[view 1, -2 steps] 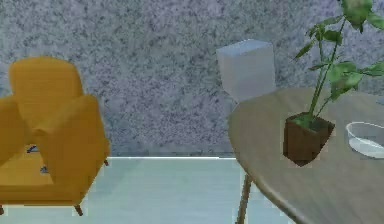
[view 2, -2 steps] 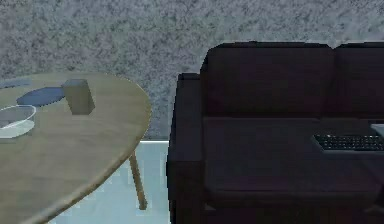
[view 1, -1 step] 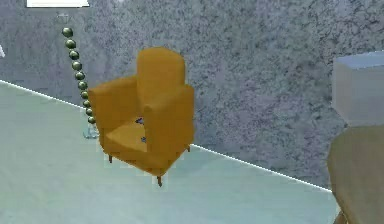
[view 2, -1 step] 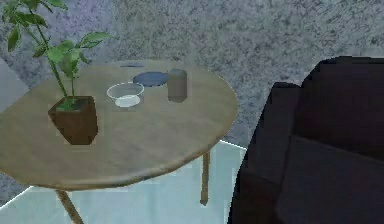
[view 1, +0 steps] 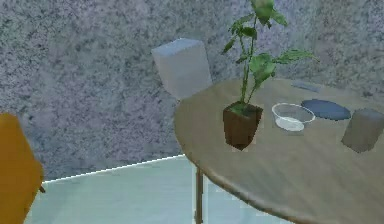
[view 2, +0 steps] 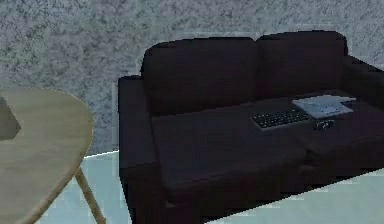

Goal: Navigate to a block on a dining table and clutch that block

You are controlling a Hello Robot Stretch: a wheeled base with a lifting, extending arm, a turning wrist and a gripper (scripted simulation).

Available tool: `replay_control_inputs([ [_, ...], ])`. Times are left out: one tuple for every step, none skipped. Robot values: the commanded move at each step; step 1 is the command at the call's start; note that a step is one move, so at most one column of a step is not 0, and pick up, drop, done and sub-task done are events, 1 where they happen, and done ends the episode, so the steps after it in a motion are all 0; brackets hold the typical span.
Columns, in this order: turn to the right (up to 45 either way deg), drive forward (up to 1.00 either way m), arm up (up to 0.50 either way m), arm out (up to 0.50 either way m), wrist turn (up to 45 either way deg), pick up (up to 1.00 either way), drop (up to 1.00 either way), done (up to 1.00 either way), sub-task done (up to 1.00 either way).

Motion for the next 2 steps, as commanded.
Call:
replay_control_inputs([
  [45.0,0.0,0.0,0.0,0.0,0.0,0.0,0.0,0.0],
  [42.0,0.0,0.0,0.0,0.0,0.0,0.0,0.0,0.0],
])
